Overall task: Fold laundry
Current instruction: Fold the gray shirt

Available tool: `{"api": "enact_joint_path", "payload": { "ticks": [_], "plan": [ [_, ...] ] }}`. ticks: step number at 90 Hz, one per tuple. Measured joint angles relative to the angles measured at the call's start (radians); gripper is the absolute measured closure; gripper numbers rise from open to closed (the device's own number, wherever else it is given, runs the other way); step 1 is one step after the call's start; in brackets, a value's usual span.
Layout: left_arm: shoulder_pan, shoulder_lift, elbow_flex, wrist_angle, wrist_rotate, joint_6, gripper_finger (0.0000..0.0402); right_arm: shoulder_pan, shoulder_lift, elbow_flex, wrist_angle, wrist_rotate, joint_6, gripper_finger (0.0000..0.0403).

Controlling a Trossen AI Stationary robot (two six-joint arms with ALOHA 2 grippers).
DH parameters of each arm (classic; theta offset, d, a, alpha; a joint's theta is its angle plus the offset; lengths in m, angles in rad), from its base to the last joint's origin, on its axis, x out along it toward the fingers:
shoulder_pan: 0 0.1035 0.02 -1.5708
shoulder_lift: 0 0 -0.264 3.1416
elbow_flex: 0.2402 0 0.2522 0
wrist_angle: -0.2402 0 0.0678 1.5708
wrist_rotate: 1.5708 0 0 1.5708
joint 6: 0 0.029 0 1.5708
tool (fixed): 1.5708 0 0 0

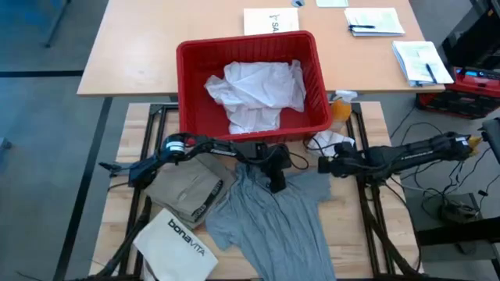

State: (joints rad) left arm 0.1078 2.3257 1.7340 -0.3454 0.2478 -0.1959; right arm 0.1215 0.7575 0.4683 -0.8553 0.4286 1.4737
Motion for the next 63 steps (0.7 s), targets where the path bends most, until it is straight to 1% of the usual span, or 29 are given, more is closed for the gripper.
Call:
{"api": "enact_joint_path", "payload": {
  "ticks": [9, 14, 18, 28, 36, 44, 53, 63],
  "plan": [
    [0.001, -0.006, 0.000, -0.002, -0.001, 0.000, 0.0402, 0.000, 0.004, 0.000, -0.003, -0.039, -0.037, 0.0403],
    [0.004, -0.010, -0.002, -0.005, -0.012, 0.000, 0.0402, 0.000, 0.005, 0.000, -0.002, -0.042, -0.047, 0.0403],
    [0.005, -0.016, -0.002, -0.006, -0.036, 0.000, 0.0402, 0.000, 0.004, 0.000, 0.004, -0.021, -0.060, 0.0403],
    [0.011, -0.033, -0.003, -0.013, -0.079, 0.007, 0.0402, 0.000, 0.003, 0.000, 0.047, 0.079, -0.129, 0.0403],
    [0.013, -0.044, -0.003, -0.014, -0.084, 0.012, 0.0402, -0.005, 0.004, 0.000, 0.051, 0.087, -0.100, 0.0403],
    [0.015, -0.049, -0.003, -0.017, -0.084, 0.013, 0.0402, -0.005, 0.013, 0.000, 0.017, 0.064, -0.052, 0.0401],
    [0.015, -0.049, -0.003, -0.020, -0.085, 0.012, 0.0402, -0.002, 0.023, -0.002, 0.016, 0.060, -0.027, 0.0379],
    [0.014, -0.051, -0.003, -0.018, -0.085, 0.012, 0.0402, -0.002, 0.016, 0.003, 0.015, 0.052, -0.030, 0.0330]
  ]
}}
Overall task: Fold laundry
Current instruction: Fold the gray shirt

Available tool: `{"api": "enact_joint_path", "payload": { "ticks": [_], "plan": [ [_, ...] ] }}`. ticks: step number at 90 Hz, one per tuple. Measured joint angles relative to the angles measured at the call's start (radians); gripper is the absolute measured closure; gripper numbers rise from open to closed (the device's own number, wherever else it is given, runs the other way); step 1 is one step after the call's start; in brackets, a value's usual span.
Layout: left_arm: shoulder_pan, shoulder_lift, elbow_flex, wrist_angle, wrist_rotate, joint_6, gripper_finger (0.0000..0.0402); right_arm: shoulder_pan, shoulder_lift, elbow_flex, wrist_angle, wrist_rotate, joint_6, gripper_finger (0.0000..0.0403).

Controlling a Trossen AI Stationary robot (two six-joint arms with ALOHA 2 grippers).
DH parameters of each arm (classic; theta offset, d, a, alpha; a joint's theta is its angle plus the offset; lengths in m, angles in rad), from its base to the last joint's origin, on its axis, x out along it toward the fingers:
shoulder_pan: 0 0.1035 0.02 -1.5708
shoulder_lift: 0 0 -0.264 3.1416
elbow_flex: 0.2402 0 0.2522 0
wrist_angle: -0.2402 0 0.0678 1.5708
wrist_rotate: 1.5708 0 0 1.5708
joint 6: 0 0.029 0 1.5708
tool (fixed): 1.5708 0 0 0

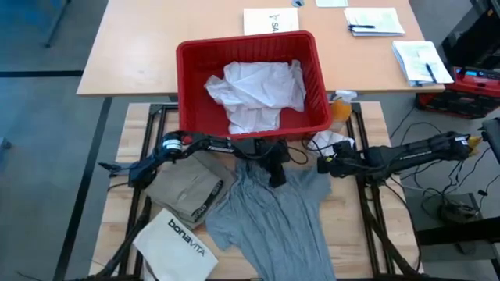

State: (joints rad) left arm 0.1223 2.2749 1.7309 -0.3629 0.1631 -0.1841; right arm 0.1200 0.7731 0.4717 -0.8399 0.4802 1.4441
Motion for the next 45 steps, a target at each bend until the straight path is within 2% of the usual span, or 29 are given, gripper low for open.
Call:
{"api": "enact_joint_path", "payload": {
  "ticks": [12, 25, 34, 45],
  "plan": [
    [-0.001, 0.000, 0.000, 0.001, 0.000, 0.008, 0.0402, 0.000, 0.000, 0.023, -0.085, -0.020, 0.119, 0.0258],
    [-0.001, -0.001, 0.000, 0.002, 0.000, 0.012, 0.0402, 0.000, 0.002, 0.064, -0.121, -0.096, 0.140, 0.0196],
    [-0.001, -0.001, -0.002, 0.001, 0.000, 0.014, 0.0402, 0.003, 0.016, 0.063, -0.119, -0.211, 0.164, 0.0179],
    [-0.001, -0.001, -0.002, 0.002, -0.010, 0.015, 0.0402, 0.071, 0.050, 0.053, -0.084, -0.369, 0.147, 0.0185]
  ]
}}
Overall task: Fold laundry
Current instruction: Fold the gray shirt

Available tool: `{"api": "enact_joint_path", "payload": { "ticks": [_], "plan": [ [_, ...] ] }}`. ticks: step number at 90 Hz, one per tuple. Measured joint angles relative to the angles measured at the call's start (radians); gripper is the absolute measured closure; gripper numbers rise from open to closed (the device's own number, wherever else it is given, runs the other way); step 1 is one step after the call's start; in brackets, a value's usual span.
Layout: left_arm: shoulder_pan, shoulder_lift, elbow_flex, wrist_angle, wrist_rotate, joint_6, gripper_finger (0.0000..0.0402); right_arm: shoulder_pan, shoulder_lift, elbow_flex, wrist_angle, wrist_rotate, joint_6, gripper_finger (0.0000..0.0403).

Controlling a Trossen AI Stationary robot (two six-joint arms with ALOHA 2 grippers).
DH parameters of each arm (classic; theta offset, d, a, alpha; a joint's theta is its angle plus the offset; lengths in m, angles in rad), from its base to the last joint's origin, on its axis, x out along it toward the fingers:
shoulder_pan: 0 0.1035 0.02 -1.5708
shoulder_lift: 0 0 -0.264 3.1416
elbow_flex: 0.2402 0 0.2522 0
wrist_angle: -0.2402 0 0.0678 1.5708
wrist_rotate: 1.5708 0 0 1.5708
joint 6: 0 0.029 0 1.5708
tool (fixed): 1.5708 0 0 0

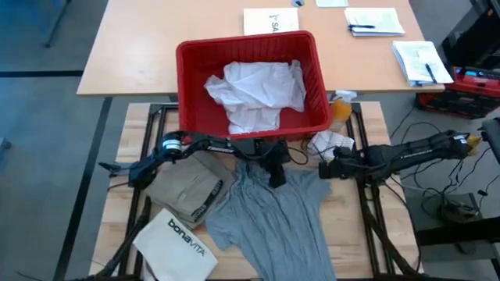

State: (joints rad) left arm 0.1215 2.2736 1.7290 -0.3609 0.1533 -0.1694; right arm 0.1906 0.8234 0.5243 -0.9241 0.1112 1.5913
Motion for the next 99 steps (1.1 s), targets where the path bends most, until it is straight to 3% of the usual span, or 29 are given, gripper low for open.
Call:
{"api": "enact_joint_path", "payload": {
  "ticks": [12, 32, 47, 63, 80, 99],
  "plan": [
    [0.000, 0.000, -0.003, 0.001, -0.010, 0.001, 0.0402, 0.135, 0.044, 0.000, 0.040, -0.041, 0.077, 0.0207],
    [0.000, -0.001, -0.004, 0.005, -0.010, 0.008, 0.0402, 0.329, 0.149, -0.012, 0.055, 0.007, 0.267, 0.0255],
    [0.000, -0.001, -0.004, 0.003, -0.007, 0.008, 0.0402, 0.385, 0.191, -0.028, 0.044, 0.136, 0.418, 0.0299],
    [0.000, -0.001, -0.004, 0.001, 0.019, 0.008, 0.0402, 0.374, 0.156, -0.047, 0.042, 0.134, 0.350, 0.0327],
    [0.000, -0.001, -0.004, 0.001, 0.020, 0.008, 0.0402, 0.351, 0.113, -0.087, 0.084, 0.146, 0.258, 0.0316],
    [0.000, -0.001, -0.004, 0.001, 0.020, 0.008, 0.0402, 0.313, 0.093, -0.166, 0.204, 0.147, 0.238, 0.0245]
  ]
}}
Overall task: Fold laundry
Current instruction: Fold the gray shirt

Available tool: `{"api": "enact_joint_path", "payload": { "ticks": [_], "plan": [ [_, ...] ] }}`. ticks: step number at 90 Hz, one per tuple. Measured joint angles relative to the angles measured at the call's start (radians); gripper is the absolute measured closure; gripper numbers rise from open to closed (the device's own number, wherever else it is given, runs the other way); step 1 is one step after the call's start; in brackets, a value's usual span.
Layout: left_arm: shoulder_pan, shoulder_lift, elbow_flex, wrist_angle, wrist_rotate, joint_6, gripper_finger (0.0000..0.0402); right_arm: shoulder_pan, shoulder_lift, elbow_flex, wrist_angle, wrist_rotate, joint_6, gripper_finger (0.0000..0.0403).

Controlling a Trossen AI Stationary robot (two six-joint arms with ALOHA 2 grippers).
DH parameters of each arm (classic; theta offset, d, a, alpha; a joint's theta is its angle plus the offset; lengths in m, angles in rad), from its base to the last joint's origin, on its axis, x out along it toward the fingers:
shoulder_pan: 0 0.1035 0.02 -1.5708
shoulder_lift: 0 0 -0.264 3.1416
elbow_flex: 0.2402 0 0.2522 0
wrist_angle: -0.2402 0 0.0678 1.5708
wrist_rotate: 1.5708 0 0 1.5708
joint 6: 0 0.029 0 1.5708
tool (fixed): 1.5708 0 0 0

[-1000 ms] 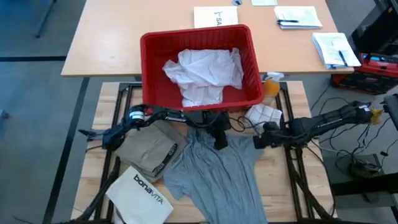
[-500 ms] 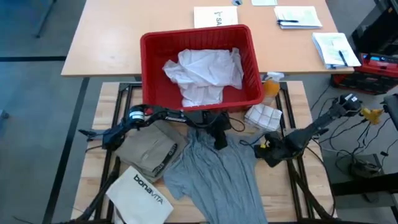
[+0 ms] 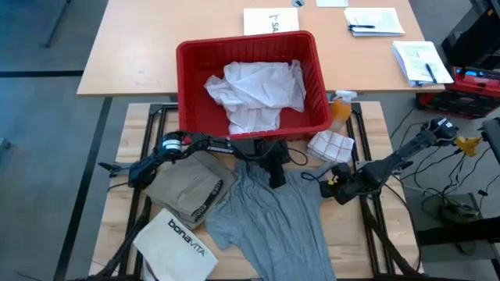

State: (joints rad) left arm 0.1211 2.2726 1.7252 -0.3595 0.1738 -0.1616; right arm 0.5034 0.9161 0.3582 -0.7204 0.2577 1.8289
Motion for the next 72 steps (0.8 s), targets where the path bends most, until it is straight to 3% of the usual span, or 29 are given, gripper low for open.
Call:
{"api": "enact_joint_path", "payload": {
  "ticks": [13, 50, 61, 72],
  "plan": [
    [0.000, 0.000, 0.000, 0.000, 0.000, 0.000, 0.0402, -0.027, 0.002, -0.037, 0.121, 0.008, -0.046, 0.0229],
    [0.000, 0.000, 0.000, 0.000, 0.000, 0.000, 0.0402, -0.059, 0.001, 0.040, 0.143, 0.030, -0.181, 0.0347],
    [0.000, 0.000, 0.000, 0.000, 0.000, 0.000, 0.0402, -0.059, 0.000, 0.078, 0.167, -0.043, -0.251, 0.0353],
    [0.000, 0.000, 0.000, 0.000, 0.000, 0.000, 0.0402, -0.055, 0.001, 0.114, 0.165, -0.204, -0.293, 0.0343]
  ]
}}
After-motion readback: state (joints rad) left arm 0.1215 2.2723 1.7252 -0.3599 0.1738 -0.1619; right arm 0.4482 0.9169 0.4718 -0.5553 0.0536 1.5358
